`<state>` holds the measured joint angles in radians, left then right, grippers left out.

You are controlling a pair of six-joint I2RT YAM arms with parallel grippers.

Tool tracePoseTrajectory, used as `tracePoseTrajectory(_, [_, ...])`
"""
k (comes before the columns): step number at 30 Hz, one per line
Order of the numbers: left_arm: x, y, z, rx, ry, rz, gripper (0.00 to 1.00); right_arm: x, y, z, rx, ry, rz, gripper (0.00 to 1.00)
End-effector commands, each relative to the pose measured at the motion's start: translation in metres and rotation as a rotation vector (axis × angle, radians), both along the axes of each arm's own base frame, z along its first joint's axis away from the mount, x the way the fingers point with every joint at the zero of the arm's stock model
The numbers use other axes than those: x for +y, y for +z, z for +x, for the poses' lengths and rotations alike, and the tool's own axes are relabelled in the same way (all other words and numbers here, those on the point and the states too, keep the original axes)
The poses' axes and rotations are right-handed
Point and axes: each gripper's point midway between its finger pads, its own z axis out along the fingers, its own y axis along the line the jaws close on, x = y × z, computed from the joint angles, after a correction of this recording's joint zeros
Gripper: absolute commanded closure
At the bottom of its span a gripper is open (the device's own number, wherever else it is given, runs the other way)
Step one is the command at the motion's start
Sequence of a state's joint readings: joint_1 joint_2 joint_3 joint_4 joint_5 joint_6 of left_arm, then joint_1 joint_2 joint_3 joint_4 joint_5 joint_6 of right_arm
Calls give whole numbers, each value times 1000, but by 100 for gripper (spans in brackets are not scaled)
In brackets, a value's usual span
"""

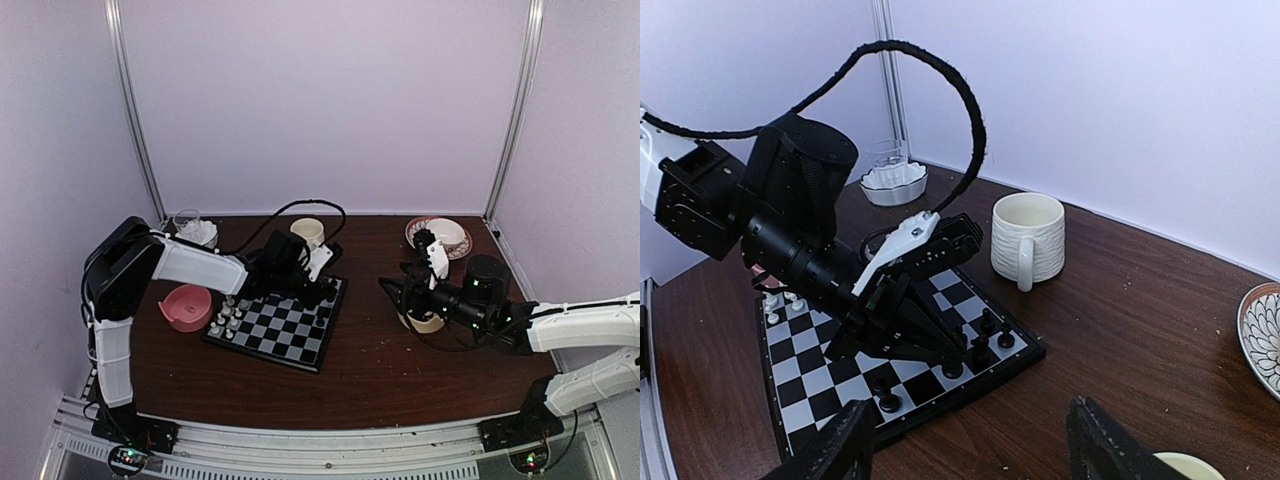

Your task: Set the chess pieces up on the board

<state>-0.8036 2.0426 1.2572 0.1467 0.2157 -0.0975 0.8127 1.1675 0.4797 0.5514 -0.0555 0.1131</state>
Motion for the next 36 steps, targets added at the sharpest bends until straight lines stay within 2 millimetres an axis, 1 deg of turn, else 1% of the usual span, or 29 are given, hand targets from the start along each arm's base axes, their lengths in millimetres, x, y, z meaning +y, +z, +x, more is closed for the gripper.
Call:
tracePoseTrajectory(1, [2,-2,10,-19,12,21,100,1,5,-1,-4,6,27,32])
tracePoseTrajectory(6, [5,-6,12,-20,24,52,100,0,5,-1,-6,5,26,32])
tracePoseTrajectory(14, [3,-6,13,-10,20,59,99,0,5,-1,-8,6,27,32])
tracePoseTrajectory(20, [2,-7,12,5,15,56,91,1,5,-1,-7,8,26,32])
tracePoseTrajectory(25, [1,-8,11,16,11,64,76,1,6,-1,-8,11,26,33])
tracePoseTrajectory(27, [0,-7,10,20,6,62,73,1,6,-1,-8,11,25,33])
tracePoseTrajectory(32, [-1,-5,9,25,-1,58,71,1,5,-1,-8,12,23,33])
tracePoseTrajectory(36, [-1,2,8,21,-7,46,71,1,7,-1,-10,10,23,33])
